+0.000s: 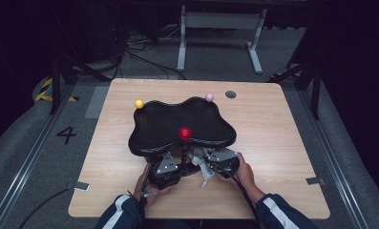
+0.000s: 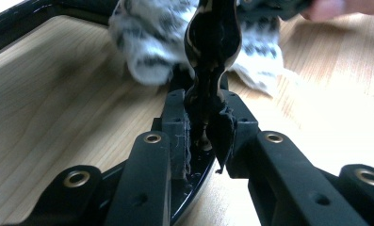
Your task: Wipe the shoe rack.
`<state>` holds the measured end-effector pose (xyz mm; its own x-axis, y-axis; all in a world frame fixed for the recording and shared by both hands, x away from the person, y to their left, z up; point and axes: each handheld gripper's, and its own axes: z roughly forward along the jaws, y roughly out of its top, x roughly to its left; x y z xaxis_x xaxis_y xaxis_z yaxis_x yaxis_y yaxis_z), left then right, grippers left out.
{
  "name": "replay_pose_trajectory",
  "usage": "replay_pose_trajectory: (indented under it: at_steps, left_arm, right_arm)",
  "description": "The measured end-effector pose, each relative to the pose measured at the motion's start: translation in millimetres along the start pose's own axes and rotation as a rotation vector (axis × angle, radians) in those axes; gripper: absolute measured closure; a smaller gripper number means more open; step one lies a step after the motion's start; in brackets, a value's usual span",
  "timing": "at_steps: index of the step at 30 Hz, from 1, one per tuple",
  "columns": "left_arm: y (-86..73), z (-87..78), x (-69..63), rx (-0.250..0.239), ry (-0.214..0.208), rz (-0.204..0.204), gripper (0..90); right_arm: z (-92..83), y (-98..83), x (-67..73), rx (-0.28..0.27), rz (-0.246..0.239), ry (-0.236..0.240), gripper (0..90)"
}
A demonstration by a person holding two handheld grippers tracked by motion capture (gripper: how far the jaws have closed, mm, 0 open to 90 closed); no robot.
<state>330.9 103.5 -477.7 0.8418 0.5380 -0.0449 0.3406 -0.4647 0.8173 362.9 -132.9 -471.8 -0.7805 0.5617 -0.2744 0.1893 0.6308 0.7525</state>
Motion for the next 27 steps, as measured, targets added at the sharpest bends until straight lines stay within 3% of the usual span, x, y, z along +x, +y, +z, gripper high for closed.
replay_pose_trajectory:
  at_steps: [6, 12, 15, 16, 18, 20, 27]
  left_arm:
    - [2.5, 4.3, -3.2, -0.002, 0.003, 0.004, 75.0]
    - [3.7, 6.0, -4.9, -0.003, 0.006, 0.004, 74.9]
    - [3.7, 4.9, -6.2, 0.006, 0.008, 0.006, 74.5]
    - [3.5, 3.2, -4.9, 0.022, 0.006, 0.016, 74.0]
    - [2.4, 3.4, -5.5, -0.002, 0.005, 0.017, 74.0]
    - [2.9, -0.2, -5.5, 0.023, 0.008, 0.027, 73.8]
    - [2.0, -4.9, -5.1, 0.034, 0.011, 0.039, 75.3]
  right_arm:
    - [-1.9, 8.6, 16.4, -0.030, -0.045, 0.033, 78.1]
    - [-2.4, 10.4, 20.7, -0.033, -0.061, 0.038, 78.1]
    - [-1.9, 8.5, 13.8, -0.014, -0.056, 0.025, 78.2]
    - [-1.0, 7.0, 10.9, 0.000, -0.045, 0.007, 78.2]
    - [1.5, 2.1, 0.8, 0.018, -0.028, -0.020, 78.2]
    - [2.2, -2.6, -8.9, 0.013, 0.004, -0.020, 78.1]
    - [2.2, -6.4, -17.8, 0.026, 0.012, -0.065, 78.1]
